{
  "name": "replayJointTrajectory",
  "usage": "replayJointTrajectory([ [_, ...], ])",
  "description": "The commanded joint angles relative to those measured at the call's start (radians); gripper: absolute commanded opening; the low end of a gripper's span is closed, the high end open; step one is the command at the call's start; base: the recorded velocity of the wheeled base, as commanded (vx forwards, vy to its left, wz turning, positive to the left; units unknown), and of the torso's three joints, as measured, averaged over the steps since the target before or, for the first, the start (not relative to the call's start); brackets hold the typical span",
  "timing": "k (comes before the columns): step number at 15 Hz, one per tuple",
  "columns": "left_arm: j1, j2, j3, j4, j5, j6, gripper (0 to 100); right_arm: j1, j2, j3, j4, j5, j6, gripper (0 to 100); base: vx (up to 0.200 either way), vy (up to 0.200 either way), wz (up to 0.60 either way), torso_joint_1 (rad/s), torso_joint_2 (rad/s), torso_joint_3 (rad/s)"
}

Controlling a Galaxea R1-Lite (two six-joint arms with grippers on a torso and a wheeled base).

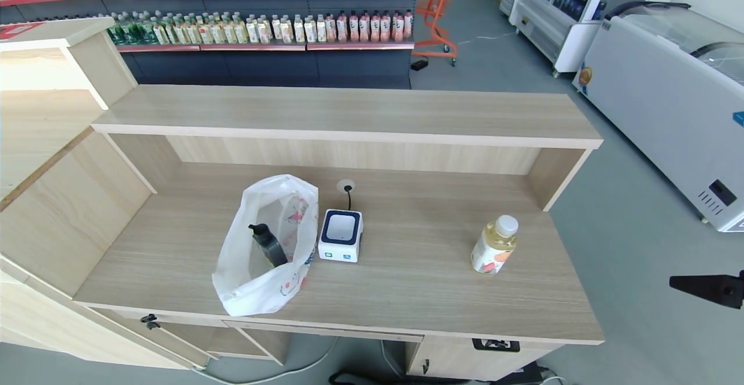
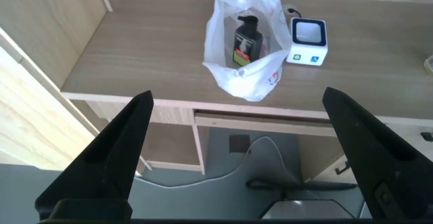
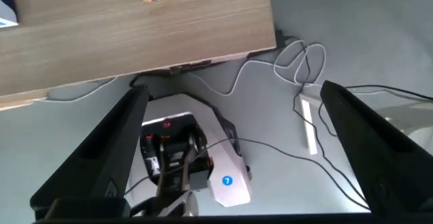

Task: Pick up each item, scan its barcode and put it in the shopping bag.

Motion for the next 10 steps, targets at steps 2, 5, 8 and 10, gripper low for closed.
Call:
replayJointTrajectory([
  [2,0.0,0.0,0.0,0.0,0.0,-0.001,100,0.0,0.11,0.004,0.011,-0.051,-0.08,100,0.0,0.0,0.0,0.0,0.0,0.0],
  [5,0.0,0.0,0.0,0.0,0.0,-0.001,100,0.026,0.198,-0.002,0.001,-0.001,-0.16,100,0.0,0.0,0.0,0.0,0.0,0.0],
  [8,0.0,0.0,0.0,0.0,0.0,-0.001,100,0.032,0.345,0.027,-0.169,0.067,-0.16,100,0.0,0.0,0.0,0.0,0.0,0.0],
  [10,0.0,0.0,0.0,0.0,0.0,-0.001,100,0.038,0.426,0.076,-0.411,0.096,-0.163,100,0.0,0.0,0.0,0.0,0.0,0.0],
])
